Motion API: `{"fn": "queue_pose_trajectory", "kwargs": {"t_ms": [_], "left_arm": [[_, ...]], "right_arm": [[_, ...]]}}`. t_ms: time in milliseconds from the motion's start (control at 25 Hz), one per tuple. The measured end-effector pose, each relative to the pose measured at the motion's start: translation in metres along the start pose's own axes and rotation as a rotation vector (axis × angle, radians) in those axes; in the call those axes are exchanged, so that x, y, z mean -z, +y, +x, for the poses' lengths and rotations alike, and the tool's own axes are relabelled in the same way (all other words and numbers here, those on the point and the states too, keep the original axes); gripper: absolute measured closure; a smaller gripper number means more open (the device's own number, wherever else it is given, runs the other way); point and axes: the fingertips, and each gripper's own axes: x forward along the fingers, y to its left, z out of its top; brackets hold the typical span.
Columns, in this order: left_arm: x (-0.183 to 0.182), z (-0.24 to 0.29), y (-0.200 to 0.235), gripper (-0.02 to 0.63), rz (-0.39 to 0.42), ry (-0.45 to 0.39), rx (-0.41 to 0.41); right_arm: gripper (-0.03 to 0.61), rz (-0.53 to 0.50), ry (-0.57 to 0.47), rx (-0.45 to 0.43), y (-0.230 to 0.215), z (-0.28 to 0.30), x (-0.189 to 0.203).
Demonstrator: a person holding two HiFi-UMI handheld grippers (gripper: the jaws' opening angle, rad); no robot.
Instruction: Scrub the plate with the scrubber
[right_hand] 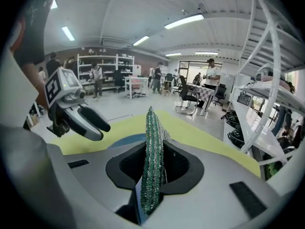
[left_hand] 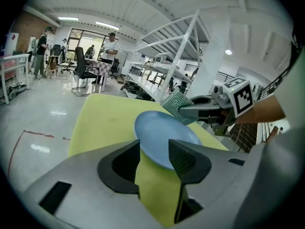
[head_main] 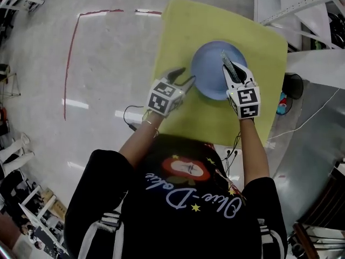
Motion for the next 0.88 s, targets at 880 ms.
{"fn": "queue_pose_trajectory", "kwargs": {"t_ms": [880], "left_arm": [[0.023,0.035,0.022,0.532,-0.077,0.084,-0.026]], "right_arm": [[0.514,-0.186,0.288,-0.184,0.022,0.084,0.051]]}}
